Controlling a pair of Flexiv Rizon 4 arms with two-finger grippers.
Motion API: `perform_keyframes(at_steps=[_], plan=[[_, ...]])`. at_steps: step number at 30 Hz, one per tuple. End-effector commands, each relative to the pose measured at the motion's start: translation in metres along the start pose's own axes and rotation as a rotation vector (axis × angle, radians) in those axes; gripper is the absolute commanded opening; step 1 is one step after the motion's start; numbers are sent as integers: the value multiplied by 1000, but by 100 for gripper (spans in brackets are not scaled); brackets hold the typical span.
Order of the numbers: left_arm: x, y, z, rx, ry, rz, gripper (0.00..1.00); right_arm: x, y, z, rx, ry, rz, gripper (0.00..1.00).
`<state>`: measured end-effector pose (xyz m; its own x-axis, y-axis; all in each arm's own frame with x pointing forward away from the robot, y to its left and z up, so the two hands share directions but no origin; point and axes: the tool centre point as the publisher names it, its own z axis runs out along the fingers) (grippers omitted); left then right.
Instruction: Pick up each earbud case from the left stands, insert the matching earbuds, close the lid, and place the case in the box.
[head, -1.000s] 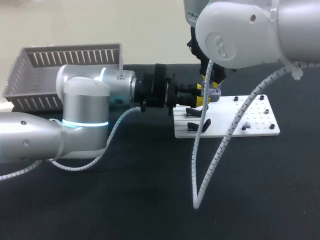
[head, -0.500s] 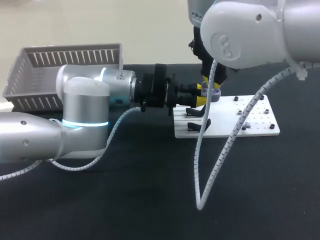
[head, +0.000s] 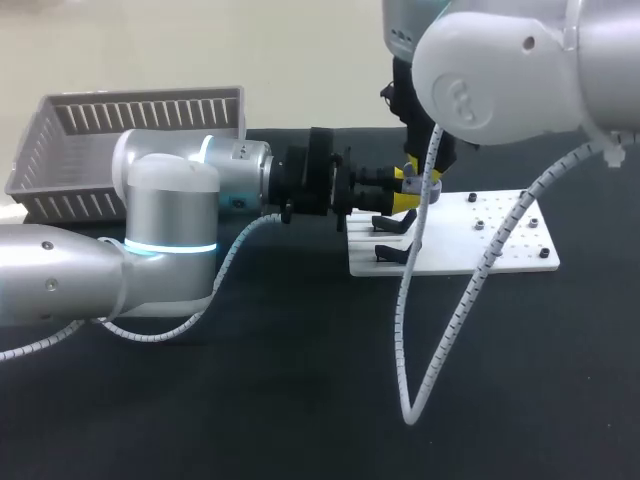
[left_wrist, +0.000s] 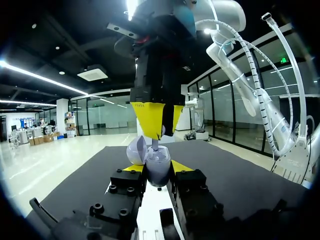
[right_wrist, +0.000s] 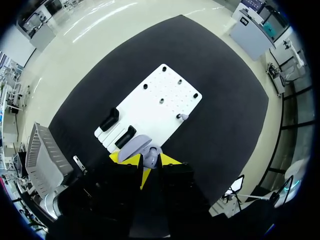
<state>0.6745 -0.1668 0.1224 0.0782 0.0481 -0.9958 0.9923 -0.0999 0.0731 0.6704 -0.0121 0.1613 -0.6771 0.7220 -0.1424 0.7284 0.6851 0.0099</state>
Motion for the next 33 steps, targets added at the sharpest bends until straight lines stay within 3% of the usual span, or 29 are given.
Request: perform_keyframes(at_steps=[1, 14, 16, 17, 25, 28, 33], plan=[[1, -1, 0, -6, -2, 2, 0, -1, -2, 3, -8, -7, -3, 0], [1, -1, 0, -6, -2, 2, 0, -3, 0, 10, -4, -15, 1, 0], [1, -1, 0, -6, -2, 2, 0, -3, -1, 9, -10, -11, 4, 80], [1, -1, 0, -6, -2, 2, 0, -3, -2, 7, -16, -12, 4, 100], [1, -1, 0, -6, -2, 2, 0, 16, -35, -25, -129, -31, 22, 100], [1, -1, 0, -6, -2, 2, 0, 19, -51, -26, -184, -60, -30, 100], [1, -1, 0, -6, -2, 2, 0, 22, -71, -18, -194, -99, -76, 100]])
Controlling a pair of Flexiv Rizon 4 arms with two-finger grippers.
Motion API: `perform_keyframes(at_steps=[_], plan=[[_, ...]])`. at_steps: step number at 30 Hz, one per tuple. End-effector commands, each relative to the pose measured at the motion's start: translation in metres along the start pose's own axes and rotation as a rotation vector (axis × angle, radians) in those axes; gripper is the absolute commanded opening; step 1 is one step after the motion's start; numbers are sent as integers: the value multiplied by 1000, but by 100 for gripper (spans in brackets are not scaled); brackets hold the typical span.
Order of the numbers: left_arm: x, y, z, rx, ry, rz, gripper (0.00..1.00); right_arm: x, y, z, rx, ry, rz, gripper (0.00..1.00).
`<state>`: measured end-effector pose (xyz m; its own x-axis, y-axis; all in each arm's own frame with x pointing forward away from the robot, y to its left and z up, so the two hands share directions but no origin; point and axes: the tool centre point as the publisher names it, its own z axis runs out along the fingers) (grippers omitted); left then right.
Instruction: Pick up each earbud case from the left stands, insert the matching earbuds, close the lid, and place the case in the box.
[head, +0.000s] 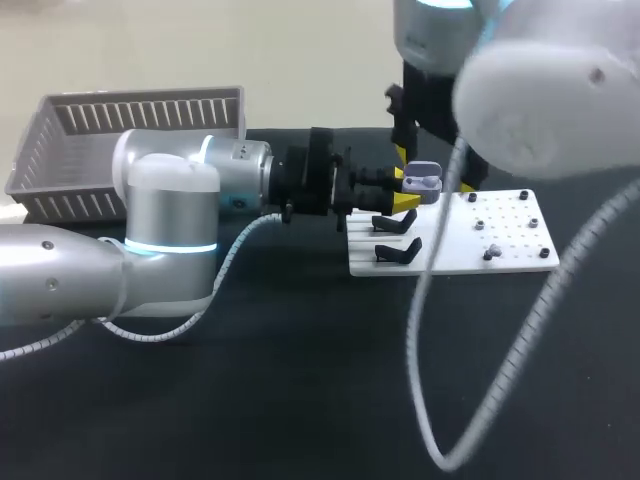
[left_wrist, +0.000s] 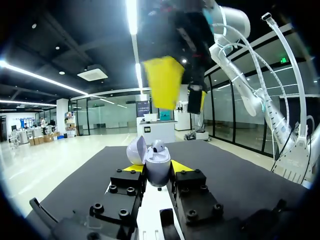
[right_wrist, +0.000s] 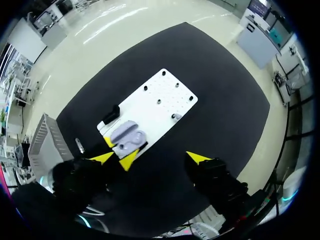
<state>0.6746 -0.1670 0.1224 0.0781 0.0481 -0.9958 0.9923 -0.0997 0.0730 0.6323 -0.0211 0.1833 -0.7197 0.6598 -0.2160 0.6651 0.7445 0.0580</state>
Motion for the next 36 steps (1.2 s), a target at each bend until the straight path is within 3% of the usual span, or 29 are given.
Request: perform_keyframes(at_steps=[1, 9, 12, 28, 33, 36], plan=[[1, -1, 0, -6, -2, 2, 0, 9, -40, 5, -131, -33, 5, 100], [1, -1, 0, -6, -2, 2, 0, 5, -64, 20, -92, -32, 26, 100], [1, -1, 0, -6, -2, 2, 0, -1, -69, 25, -108, 14, 49, 100], [1, -1, 0, -6, -2, 2, 0, -1, -69, 25, -108, 14, 49, 100], [1, -1, 0, -6, -2, 2, 0, -12, -76, 51, -105, 110, 1, 100], [1, -1, 0, -6, -2, 2, 0, -15, -85, 67, -103, 117, -42, 100]])
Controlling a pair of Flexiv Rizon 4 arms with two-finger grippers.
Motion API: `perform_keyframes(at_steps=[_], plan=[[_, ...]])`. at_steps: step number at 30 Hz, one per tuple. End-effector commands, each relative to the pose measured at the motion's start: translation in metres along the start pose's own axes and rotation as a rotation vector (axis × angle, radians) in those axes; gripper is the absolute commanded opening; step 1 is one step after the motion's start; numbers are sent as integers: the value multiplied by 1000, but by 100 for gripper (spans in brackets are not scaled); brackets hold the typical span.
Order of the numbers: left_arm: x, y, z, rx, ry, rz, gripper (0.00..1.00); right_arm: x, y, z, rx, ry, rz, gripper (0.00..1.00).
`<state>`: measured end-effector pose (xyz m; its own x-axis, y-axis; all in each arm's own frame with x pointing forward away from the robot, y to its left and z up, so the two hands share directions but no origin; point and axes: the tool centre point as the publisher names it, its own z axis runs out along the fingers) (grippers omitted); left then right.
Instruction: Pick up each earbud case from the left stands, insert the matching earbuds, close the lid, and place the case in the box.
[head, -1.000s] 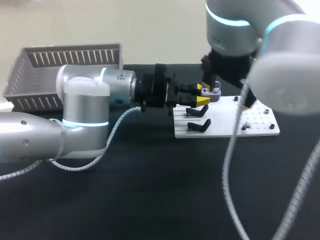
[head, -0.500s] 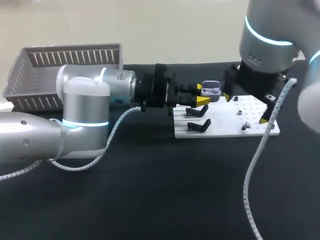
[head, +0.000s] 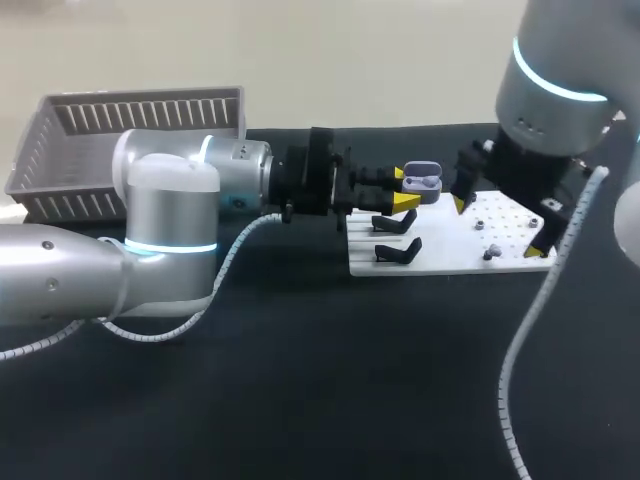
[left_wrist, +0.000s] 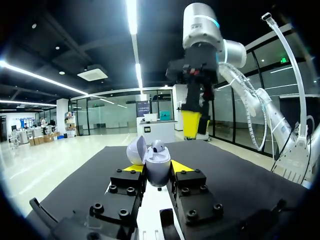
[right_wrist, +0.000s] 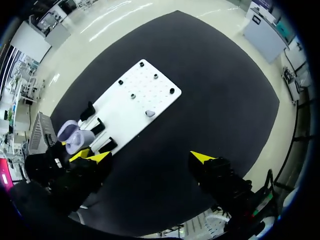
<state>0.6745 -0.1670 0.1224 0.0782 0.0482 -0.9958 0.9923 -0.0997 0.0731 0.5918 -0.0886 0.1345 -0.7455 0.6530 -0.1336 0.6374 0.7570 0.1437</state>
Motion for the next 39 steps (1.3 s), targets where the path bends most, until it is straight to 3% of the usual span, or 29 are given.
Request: perform_keyframes(at_steps=[1, 7, 13, 15, 16, 18, 20, 39], plan=[[1, -1, 0, -6, -2, 2, 0, -11, -9, 22, -16, 34, -56, 100], [1, -1, 0, -6, -2, 2, 0, -2, -17, 32, -14, -10, -170, 100], [1, -1, 0, -6, -2, 2, 0, 0, -16, 50, 17, -43, -199, 100], [1, -1, 0, -6, -2, 2, 0, -3, -15, 57, 28, -62, -194, 85], [1, -1, 0, -6, -2, 2, 0, -4, -14, 60, 23, -67, -191, 71], [1, -1, 0, -6, -2, 2, 0, -7, -11, 64, 18, -77, -187, 55], [1, -1, 0, -6, -2, 2, 0, -12, -8, 69, 7, -82, -176, 49], [1, -1, 0, -6, -2, 2, 0, -44, -7, 95, -81, -60, -80, 47]])
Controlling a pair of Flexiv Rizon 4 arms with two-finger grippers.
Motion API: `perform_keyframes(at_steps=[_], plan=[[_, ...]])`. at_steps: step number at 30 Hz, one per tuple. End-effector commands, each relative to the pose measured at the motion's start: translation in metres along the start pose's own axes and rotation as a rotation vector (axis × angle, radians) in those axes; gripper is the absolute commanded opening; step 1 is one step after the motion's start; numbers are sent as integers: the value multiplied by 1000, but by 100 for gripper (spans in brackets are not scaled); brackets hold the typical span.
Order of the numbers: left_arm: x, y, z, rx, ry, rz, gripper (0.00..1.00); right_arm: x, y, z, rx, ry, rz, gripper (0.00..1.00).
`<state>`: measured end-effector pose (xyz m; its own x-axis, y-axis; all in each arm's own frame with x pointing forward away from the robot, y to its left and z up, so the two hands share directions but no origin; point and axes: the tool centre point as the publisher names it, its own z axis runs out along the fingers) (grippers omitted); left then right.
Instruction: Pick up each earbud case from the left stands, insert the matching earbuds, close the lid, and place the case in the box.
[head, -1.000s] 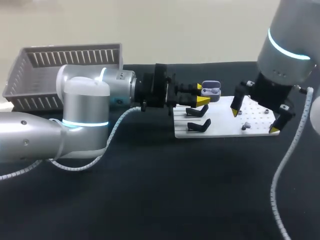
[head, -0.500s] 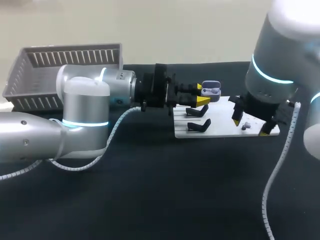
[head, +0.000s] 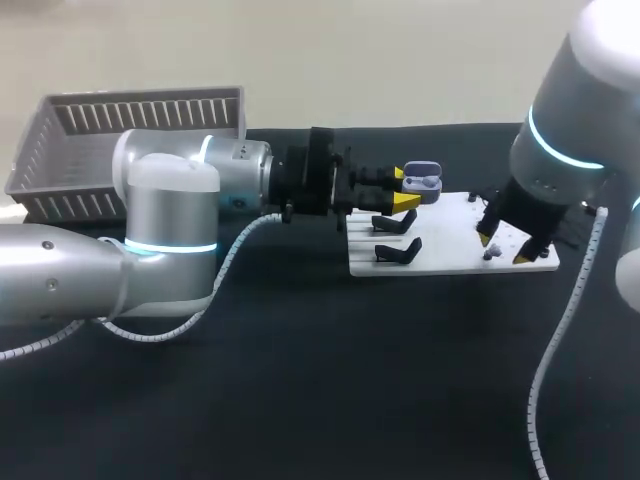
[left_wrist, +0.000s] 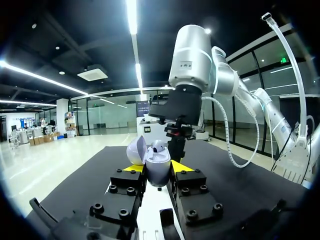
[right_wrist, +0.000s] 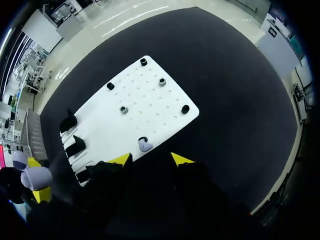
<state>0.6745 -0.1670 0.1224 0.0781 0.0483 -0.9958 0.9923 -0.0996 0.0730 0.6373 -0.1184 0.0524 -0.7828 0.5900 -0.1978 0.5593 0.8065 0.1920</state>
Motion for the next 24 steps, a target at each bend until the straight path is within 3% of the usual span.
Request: perform_keyframes(at_steps=[1, 12, 24], plan=[[1, -1, 0, -6, -2, 2, 0, -2, -1, 8, -21, -8, 4, 47], [1, -1, 0, -6, -2, 2, 0, -4, 9, 21, -28, -3, -6, 38], [1, -1, 0, -6, -2, 2, 0, -6, 4, 29, -7, -5, 17, 31]])
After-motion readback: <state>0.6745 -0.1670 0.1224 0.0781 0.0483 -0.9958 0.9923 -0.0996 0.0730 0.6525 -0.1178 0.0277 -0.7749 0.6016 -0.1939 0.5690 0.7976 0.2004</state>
